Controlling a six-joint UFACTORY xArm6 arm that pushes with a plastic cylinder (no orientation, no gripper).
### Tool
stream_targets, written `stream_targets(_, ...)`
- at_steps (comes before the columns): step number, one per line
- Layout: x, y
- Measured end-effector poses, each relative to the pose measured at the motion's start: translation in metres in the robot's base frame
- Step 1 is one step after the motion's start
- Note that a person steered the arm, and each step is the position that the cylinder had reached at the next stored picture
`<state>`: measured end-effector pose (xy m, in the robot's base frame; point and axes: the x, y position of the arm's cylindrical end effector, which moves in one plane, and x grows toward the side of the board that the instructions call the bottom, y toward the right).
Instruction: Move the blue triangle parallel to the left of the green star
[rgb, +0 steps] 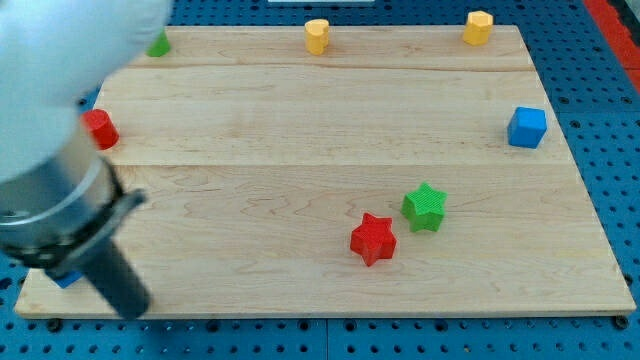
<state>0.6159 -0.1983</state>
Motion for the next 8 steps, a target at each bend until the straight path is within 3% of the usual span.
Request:
stream_targets(2,-0.009,-0.078)
stream_targets(3,-0.034,-0.080)
stream_targets(6,-0.048,-0.001)
stream_targets(8,-0.081,0.051)
